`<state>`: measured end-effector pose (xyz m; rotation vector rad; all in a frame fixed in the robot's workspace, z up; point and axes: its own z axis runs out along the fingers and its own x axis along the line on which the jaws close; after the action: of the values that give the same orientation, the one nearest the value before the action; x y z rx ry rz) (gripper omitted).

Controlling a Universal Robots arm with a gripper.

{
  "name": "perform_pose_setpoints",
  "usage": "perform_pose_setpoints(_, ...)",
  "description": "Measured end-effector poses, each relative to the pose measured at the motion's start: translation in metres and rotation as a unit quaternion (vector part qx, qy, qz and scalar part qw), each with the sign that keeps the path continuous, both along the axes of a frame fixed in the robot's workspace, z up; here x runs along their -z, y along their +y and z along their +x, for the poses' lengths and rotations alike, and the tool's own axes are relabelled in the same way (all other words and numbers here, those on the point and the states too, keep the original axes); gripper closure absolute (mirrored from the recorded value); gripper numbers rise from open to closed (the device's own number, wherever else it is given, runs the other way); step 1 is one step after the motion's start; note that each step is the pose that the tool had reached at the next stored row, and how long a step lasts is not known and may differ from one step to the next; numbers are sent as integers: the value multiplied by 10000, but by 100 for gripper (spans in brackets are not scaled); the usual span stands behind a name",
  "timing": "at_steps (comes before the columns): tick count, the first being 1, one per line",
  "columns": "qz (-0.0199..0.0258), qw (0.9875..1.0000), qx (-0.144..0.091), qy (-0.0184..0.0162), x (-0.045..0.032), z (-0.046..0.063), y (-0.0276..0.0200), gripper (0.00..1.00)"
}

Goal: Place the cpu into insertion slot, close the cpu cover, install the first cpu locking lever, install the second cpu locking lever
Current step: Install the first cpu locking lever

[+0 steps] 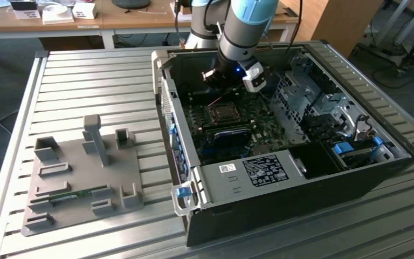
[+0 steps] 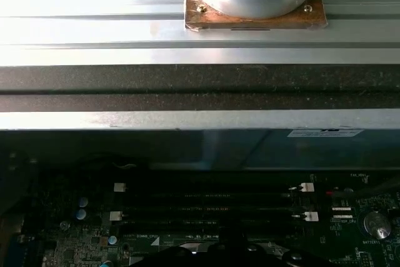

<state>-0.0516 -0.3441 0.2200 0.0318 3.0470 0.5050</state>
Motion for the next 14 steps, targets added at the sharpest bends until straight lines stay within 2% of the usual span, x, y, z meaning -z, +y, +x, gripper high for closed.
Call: perform_pose_setpoints(14, -2, 10000, 0, 0, 28, 16, 9, 89)
